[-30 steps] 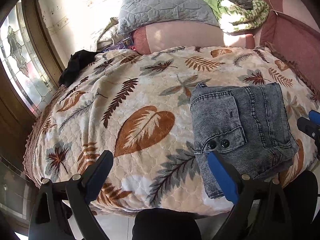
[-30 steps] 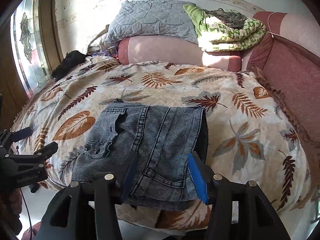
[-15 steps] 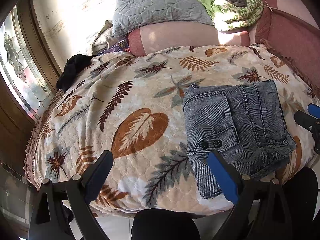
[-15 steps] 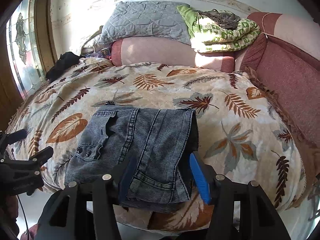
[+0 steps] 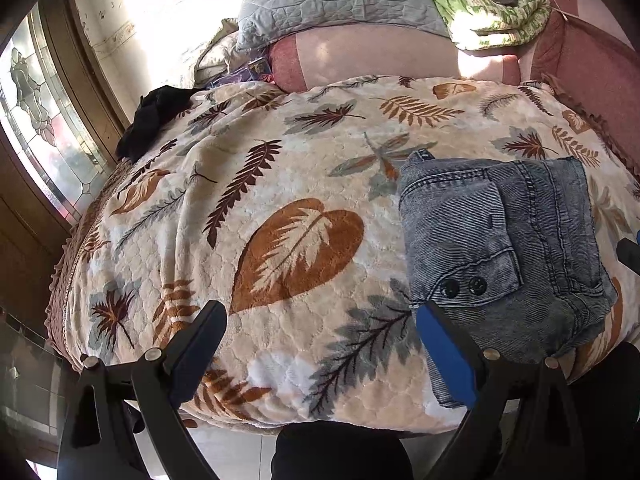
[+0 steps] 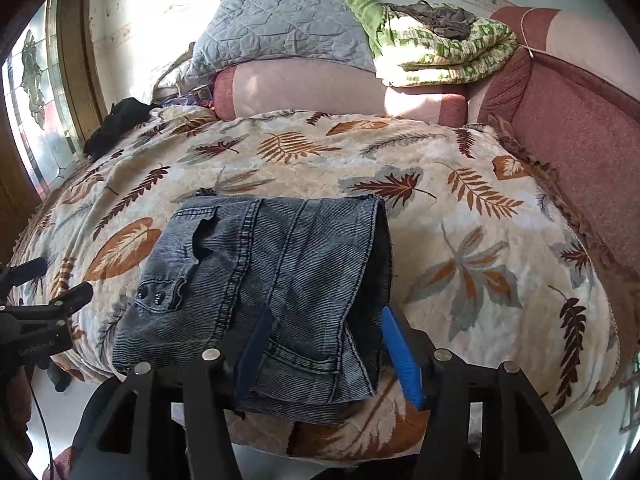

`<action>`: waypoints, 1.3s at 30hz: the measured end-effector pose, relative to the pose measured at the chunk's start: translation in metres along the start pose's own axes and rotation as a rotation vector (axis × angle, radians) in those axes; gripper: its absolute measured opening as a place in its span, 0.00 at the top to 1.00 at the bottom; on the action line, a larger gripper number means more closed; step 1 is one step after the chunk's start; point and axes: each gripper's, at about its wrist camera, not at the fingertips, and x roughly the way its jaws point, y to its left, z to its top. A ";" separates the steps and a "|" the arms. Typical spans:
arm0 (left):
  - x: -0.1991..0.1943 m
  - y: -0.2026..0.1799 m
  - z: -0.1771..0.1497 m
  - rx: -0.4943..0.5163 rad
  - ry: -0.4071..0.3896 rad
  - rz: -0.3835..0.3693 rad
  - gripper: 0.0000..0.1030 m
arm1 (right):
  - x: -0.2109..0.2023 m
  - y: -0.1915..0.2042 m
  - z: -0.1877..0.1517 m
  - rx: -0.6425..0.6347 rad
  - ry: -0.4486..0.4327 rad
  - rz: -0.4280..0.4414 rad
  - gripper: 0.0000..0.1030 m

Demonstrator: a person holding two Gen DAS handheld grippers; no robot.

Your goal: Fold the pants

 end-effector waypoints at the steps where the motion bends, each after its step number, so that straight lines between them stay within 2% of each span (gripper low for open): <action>1: 0.004 0.003 0.001 -0.008 0.010 -0.006 0.06 | 0.003 -0.005 -0.001 0.013 0.007 -0.005 0.40; 5: 0.014 0.004 0.009 -0.016 0.021 -0.035 0.06 | 0.016 -0.024 -0.005 0.068 0.035 -0.010 0.40; 8: 0.021 -0.003 0.025 0.012 0.000 -0.045 0.06 | 0.022 -0.032 -0.002 0.093 0.031 0.010 0.40; 11: 0.034 -0.008 0.048 0.023 -0.024 -0.044 0.06 | 0.027 -0.033 0.014 0.093 -0.003 0.051 0.40; 15: 0.062 -0.015 0.080 0.027 -0.003 -0.012 0.06 | 0.040 -0.028 0.046 0.100 -0.048 0.118 0.41; 16: 0.067 -0.019 0.086 0.033 -0.003 -0.006 0.06 | 0.047 -0.025 0.053 0.099 -0.044 0.126 0.43; 17: 0.072 -0.023 0.091 0.042 -0.003 0.001 0.06 | 0.054 -0.021 0.060 0.096 -0.035 0.135 0.49; 21: 0.088 -0.042 0.101 0.073 0.017 -0.013 0.06 | 0.083 -0.013 0.076 0.118 0.000 0.180 0.54; 22: 0.092 -0.046 0.101 0.080 0.017 0.008 0.06 | 0.092 -0.014 0.076 0.133 0.018 0.188 0.59; 25: 0.106 -0.056 0.100 0.113 0.020 0.056 0.06 | 0.120 -0.026 0.069 0.208 0.080 0.211 0.61; 28: 0.123 -0.064 0.098 0.139 0.063 0.084 0.06 | 0.143 -0.041 0.056 0.291 0.133 0.264 0.58; 31: 0.121 -0.067 0.097 0.153 0.046 0.110 0.06 | 0.146 -0.050 0.052 0.347 0.134 0.304 0.54; 34: 0.110 -0.061 0.094 0.161 0.046 0.115 0.06 | 0.130 -0.047 0.054 0.322 0.139 0.288 0.49; 36: 0.099 -0.054 0.088 0.152 0.048 0.115 0.06 | 0.113 -0.046 0.052 0.306 0.120 0.272 0.41; 39: 0.077 -0.045 0.071 0.150 0.031 0.112 0.06 | 0.084 -0.048 0.044 0.282 0.077 0.272 0.40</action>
